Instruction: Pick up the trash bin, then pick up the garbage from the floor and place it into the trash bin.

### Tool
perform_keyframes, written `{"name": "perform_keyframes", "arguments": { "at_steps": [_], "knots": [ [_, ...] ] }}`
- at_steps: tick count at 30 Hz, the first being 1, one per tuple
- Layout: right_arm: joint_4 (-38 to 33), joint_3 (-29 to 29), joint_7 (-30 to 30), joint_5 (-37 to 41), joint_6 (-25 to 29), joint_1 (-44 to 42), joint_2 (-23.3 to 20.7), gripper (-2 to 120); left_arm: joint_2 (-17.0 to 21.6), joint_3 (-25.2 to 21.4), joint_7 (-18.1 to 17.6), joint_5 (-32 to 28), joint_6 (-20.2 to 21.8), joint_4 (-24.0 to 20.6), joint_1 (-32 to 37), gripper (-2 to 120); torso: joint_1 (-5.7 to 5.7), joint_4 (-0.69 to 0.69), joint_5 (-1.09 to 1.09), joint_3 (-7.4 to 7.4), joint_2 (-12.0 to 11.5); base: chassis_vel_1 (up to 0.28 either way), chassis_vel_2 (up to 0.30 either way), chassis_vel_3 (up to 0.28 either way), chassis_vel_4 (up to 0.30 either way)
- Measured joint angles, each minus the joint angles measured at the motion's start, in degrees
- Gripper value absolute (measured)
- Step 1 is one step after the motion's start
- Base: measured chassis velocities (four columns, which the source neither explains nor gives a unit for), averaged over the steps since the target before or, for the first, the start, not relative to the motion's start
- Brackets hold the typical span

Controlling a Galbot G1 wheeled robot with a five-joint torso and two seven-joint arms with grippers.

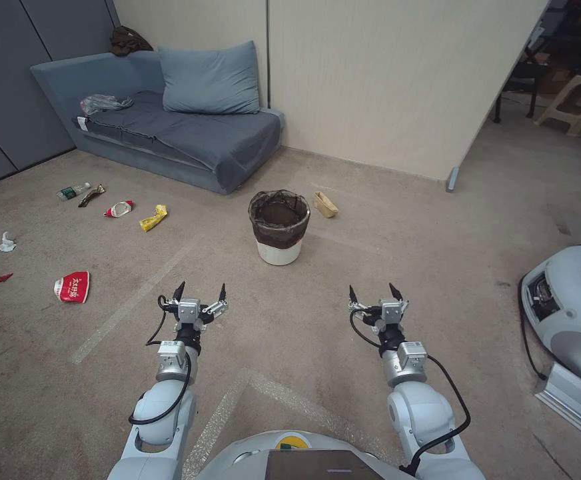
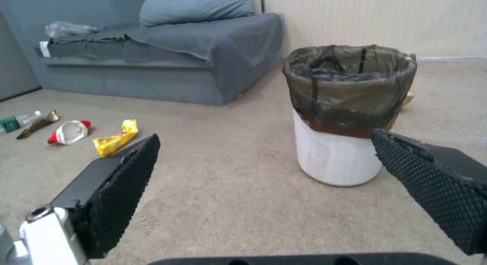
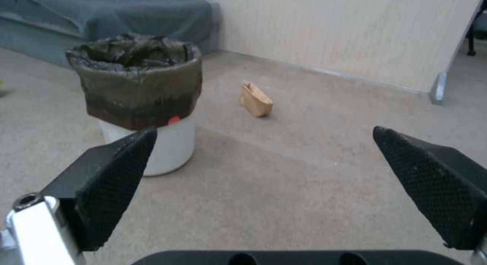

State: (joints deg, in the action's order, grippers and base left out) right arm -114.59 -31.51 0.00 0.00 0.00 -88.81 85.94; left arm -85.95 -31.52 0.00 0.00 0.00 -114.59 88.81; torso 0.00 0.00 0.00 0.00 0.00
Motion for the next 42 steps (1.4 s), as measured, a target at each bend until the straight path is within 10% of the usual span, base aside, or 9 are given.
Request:
{"name": "perform_keyframes", "arguments": {
  "at_steps": [20,42],
  "knots": [
    [-0.26,-0.03,0.12,0.02,-0.09,-0.18,0.10,100,0.06,-0.09,-0.10,-0.17,0.54,-0.29,0.03,100,0.00,0.00,0.00,0.00,0.00,0.000,0.000,0.000,0.000],
    [-11.02,-2.21,5.25,3.49,-3.03,-5.33,4.79,100,5.06,-7.47,-9.78,-13.24,33.00,-20.70,1.93,100,0.00,0.00,0.00,0.00,0.00,0.000,0.000,0.000,0.000]
  ]
}}
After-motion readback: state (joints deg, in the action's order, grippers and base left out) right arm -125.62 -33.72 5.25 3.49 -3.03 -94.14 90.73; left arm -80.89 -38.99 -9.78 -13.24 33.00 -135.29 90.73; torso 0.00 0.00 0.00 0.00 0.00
